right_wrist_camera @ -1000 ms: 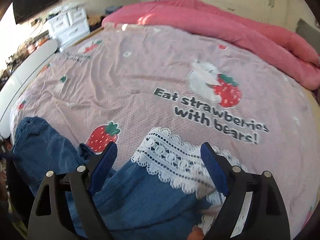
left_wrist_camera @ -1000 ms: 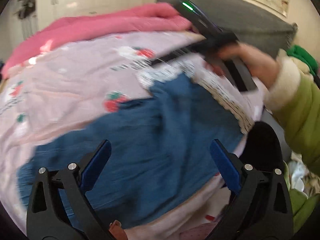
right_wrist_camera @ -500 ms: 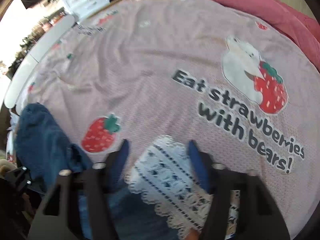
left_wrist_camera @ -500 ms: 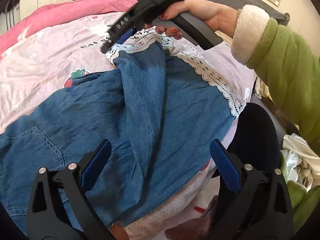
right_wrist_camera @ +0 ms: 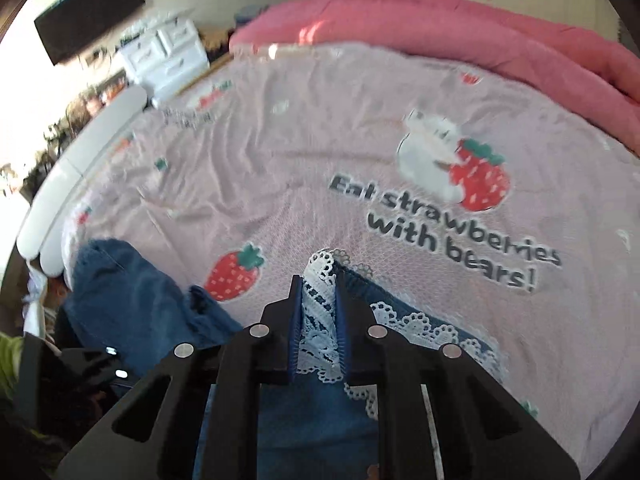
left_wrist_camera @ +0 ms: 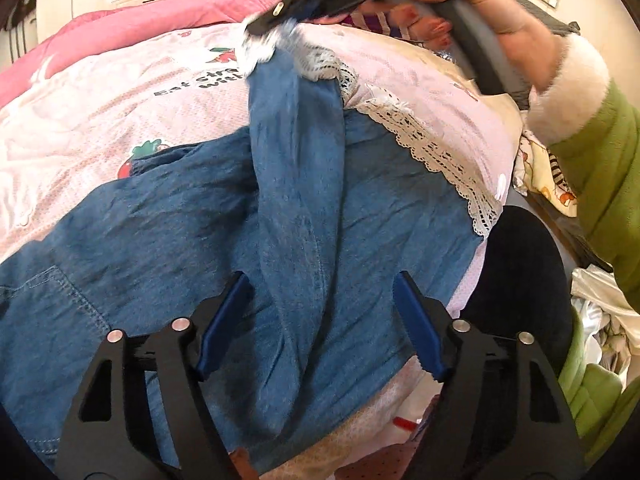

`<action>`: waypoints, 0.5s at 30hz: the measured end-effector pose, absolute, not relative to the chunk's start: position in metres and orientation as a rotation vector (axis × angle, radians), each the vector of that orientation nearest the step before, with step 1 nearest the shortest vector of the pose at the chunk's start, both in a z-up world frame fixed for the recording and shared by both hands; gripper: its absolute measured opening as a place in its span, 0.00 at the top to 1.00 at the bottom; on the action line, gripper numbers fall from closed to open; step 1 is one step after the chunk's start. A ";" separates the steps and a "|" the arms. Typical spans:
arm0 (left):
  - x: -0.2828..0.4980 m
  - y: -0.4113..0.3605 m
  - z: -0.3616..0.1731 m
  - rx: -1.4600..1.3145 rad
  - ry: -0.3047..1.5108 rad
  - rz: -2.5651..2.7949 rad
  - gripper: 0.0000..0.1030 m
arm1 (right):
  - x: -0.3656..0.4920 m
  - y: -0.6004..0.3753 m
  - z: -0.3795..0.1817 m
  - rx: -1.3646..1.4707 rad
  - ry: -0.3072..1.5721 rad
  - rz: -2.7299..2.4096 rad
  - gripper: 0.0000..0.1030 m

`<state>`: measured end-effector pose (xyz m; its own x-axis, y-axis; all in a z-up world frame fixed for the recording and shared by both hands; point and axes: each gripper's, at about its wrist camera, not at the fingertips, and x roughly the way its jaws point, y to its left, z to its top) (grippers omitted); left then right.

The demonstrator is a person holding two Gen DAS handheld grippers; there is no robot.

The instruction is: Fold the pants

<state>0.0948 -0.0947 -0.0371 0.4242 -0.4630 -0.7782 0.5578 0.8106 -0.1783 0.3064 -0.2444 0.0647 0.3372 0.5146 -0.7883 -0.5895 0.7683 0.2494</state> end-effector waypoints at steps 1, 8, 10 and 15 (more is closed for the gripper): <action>0.096 -0.095 -0.038 0.115 0.935 -0.639 0.39 | 0.301 -0.252 0.071 -0.065 0.980 0.716 0.86; 0.097 -0.098 -0.038 0.092 0.914 -0.680 0.51 | 0.247 -0.309 0.106 0.054 0.905 0.647 0.86; 0.096 -0.101 -0.037 0.111 0.902 -0.689 0.59 | 0.229 -0.325 0.107 0.082 0.904 0.605 0.86; 0.092 -0.106 -0.037 0.155 0.907 -0.714 0.80 | 0.189 -0.355 0.093 0.160 0.925 0.531 0.87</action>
